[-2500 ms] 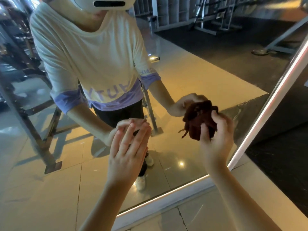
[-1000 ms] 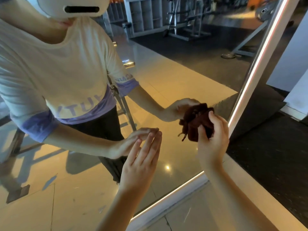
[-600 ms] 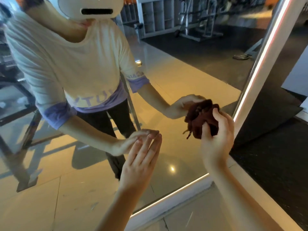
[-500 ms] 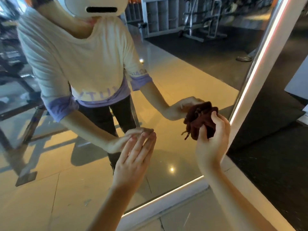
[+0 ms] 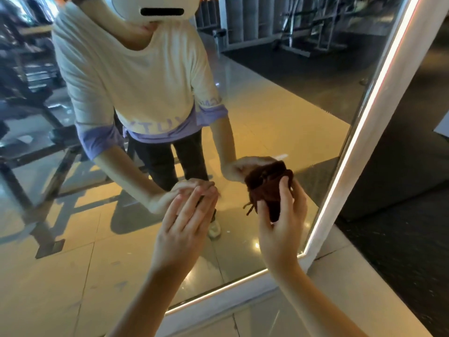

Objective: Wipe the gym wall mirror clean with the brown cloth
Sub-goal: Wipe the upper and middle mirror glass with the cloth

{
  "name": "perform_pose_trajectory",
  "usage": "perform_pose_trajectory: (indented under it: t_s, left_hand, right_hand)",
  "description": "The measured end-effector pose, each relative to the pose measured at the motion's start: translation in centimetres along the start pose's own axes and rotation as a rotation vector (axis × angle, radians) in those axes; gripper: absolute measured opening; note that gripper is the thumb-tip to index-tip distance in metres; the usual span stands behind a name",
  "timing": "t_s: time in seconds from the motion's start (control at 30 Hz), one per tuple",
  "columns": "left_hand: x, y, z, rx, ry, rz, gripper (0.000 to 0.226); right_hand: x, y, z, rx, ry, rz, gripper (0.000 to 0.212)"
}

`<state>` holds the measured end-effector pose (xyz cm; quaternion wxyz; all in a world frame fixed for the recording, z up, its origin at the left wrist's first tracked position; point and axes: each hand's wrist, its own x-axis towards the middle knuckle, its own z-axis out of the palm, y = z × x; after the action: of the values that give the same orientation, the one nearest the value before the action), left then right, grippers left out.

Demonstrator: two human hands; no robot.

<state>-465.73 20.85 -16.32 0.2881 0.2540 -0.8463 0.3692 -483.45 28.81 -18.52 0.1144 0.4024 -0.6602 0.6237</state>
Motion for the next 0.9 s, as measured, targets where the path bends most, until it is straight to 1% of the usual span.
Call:
perform_pose_trajectory:
  t_s: [0.07, 0.17, 0.27, 0.3, 0.37, 0.43, 0.47, 0.53, 0.57, 0.63, 0.67, 0.7, 0.77, 0.8, 0.83, 0.9]
  left_hand:
    - [0.0, 0.0, 0.2, 0.005, 0.003, 0.002, 0.058]
    - [0.1, 0.0, 0.1, -0.011, 0.011, -0.012, 0.055]
    - [0.2, 0.1, -0.3, -0.005, 0.011, -0.004, 0.064]
    - [0.2, 0.1, -0.4, -0.004, 0.009, -0.001, 0.068]
    - [0.0, 0.0, -0.2, -0.01, 0.0, 0.003, 0.076]
    - [-0.3, -0.2, 0.3, -0.023, -0.019, 0.012, 0.092]
    - [-0.4, -0.4, 0.4, -0.029, -0.032, 0.019, 0.099]
    - [-0.3, -0.7, 0.3, -0.04, -0.069, 0.023, 0.107]
    - [-0.1, -0.7, -0.1, -0.036, -0.074, 0.021, 0.105]
    - [-0.1, -0.6, -0.9, -0.01, -0.031, 0.017, 0.081]
    - [-0.1, -0.6, -1.3, -0.008, -0.011, 0.004, 0.071]
    - [-0.2, -0.8, -1.7, -0.014, 0.002, -0.016, 0.066]
    - [-0.6, -1.7, -2.1, -0.019, 0.012, -0.048, 0.06]
    - [-0.8, -2.3, -2.3, -0.018, 0.01, -0.057, 0.056]
    - [-1.0, -2.8, -2.4, -0.021, 0.001, -0.064, 0.053]
    - [-1.6, -3.5, -2.6, -0.028, -0.006, -0.081, 0.049]
  right_hand:
    - [0.7, -0.2, 0.1, 0.032, -0.003, -0.012, 0.054]
    - [3.6, 0.4, -0.7, 0.045, 0.098, 0.001, 0.044]
    - [4.8, 1.7, -1.3, 0.036, 0.233, 0.1, 0.043]
    - [4.2, 1.7, -1.0, 0.049, 0.248, 0.135, 0.044]
    - [2.1, 1.0, -0.1, 0.072, 0.192, 0.119, 0.046]
    - [0.6, 0.1, 0.4, 0.071, 0.11, 0.021, 0.047]
    - [0.7, -0.1, 0.3, 0.078, 0.095, -0.012, 0.047]
    - [2.1, 0.0, -0.2, 0.083, 0.138, -0.006, 0.045]
    - [2.5, -0.1, -0.3, 0.083, 0.173, 0.031, 0.044]
    - [2.1, -0.7, 0.0, 0.09, 0.204, 0.09, 0.044]
    - [1.1, -1.2, 0.5, 0.086, 0.182, 0.082, 0.043]
    - [0.0, -1.8, 0.9, 0.084, 0.13, 0.063, 0.043]
    - [-1.5, -2.9, 1.4, 0.095, -0.001, 0.016, 0.043]
    - [-1.4, -3.1, 1.5, 0.106, -0.029, 0.005, 0.043]
    - [-0.9, -3.0, 1.4, 0.117, -0.023, 0.011, 0.043]
    - [0.1, -3.1, 1.4, 0.162, 0.062, 0.051, 0.041]
